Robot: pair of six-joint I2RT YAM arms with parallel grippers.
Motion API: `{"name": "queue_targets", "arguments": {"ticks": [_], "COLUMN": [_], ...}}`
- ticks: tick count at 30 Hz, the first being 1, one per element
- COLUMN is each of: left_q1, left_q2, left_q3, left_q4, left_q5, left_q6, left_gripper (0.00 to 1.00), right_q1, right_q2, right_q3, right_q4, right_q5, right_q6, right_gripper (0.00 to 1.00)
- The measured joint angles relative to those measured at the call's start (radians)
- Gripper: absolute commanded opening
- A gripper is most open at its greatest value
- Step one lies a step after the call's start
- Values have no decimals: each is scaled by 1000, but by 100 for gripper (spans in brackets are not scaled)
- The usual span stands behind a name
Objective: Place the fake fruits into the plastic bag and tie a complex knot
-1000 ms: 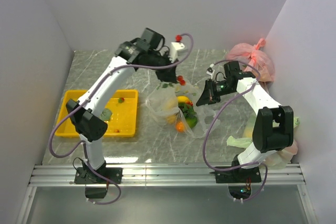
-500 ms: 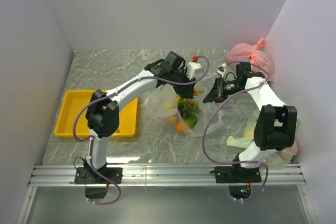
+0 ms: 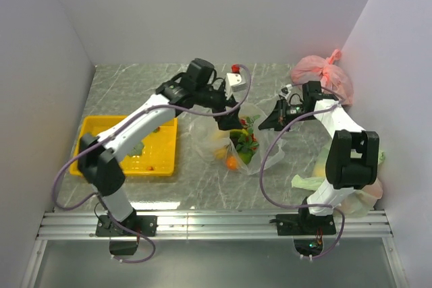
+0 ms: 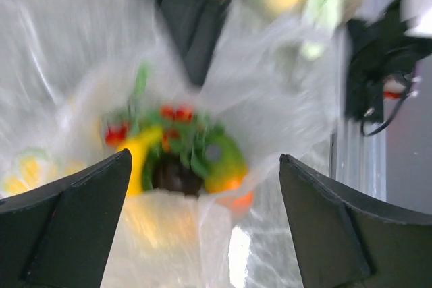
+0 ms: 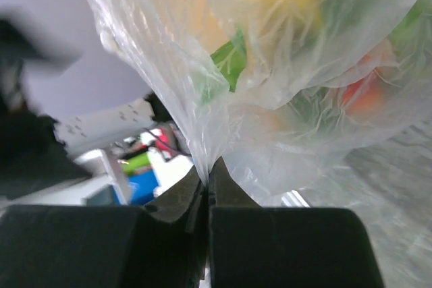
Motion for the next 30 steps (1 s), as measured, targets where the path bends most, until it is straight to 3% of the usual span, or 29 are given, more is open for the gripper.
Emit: {"name": "queue_targets", "arguments": {"ticks": [7, 19, 30], "left_q1": [-73, -231, -299], "left_q2": [-95, 39, 109], "left_q3": [-23, 30, 49], "left_q4": [157, 169, 172], "left_q5": [88, 100, 14], "left_q6": [108, 244, 251], "left_gripper": [99, 99, 99], "right_q1": [33, 86, 86], "right_q2": [44, 42, 35], "right_q3": [-12, -15, -37], "right_q4": [37, 77, 85], "right_q5": [-1, 39, 59], "right_q6": [172, 328, 370], "right_gripper": [0, 0, 0]}}
